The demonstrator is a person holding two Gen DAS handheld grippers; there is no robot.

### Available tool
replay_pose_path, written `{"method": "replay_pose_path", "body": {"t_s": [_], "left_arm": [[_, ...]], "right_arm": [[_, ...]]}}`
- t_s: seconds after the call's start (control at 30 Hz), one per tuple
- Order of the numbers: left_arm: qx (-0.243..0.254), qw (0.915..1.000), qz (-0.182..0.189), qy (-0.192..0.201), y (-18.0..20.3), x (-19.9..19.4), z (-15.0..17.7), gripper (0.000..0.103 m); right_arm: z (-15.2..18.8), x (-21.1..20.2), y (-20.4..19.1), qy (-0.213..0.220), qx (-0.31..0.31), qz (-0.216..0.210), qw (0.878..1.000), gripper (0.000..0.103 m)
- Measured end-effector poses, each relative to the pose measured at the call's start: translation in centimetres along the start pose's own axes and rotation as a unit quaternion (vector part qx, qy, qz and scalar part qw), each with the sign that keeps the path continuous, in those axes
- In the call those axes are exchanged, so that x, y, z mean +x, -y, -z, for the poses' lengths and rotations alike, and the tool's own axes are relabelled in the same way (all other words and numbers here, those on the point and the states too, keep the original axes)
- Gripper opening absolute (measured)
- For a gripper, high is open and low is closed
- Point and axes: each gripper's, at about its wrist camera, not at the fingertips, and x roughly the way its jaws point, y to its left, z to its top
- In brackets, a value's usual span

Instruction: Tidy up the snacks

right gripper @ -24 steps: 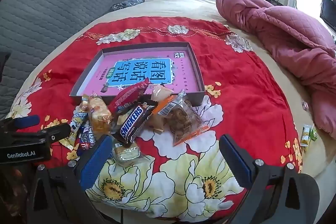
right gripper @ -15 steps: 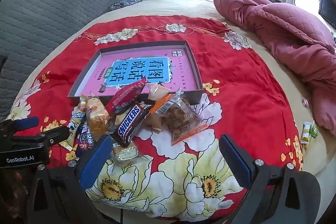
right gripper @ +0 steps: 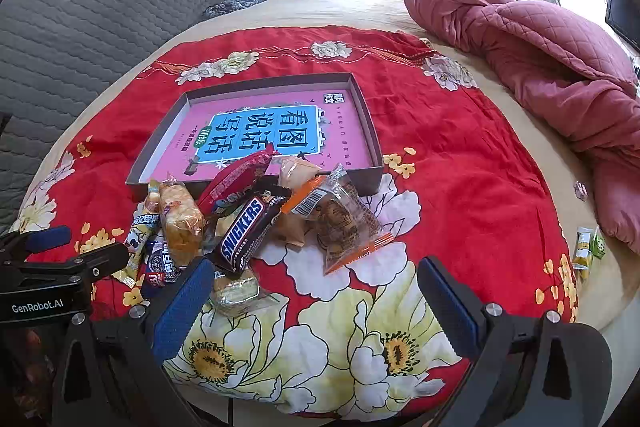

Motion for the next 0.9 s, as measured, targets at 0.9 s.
{"method": "replay_pose_path", "body": {"t_s": [0.9], "left_arm": [[0.010, 0.9999, 0.006, -0.002, 0.51, 0.06, 0.12, 0.101]], "right_arm": [[-0.05, 0.00, 0.07, 0.000, 0.001, 0.000, 1.000, 0.102]]}}
